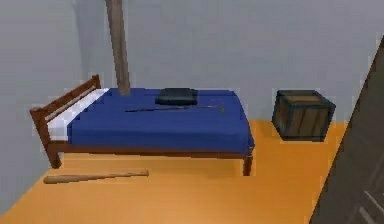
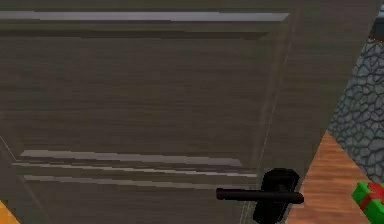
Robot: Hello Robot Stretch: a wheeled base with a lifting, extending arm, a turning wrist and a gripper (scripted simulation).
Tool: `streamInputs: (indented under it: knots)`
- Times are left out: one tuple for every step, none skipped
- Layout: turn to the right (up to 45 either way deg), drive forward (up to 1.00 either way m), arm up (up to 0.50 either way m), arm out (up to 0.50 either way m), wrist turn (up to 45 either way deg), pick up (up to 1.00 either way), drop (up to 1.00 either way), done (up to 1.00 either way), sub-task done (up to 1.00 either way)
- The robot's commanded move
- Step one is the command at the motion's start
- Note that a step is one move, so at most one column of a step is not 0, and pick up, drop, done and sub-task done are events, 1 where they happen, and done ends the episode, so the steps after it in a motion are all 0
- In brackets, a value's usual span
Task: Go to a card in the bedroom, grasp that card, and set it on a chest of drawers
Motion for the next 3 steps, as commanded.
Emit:
streamInputs:
  knots:
    - [3.0, 0.00, 0.00, 0.00, 0.0, 0.00, 0.00, 0.00, 0.00]
    - [0.0, 1.00, 0.00, 0.00, 0.0, 0.00, 0.00, 0.00, 0.00]
    - [45.0, 0.00, 0.00, 0.00, 0.0, 0.00, 0.00, 0.00, 0.00]
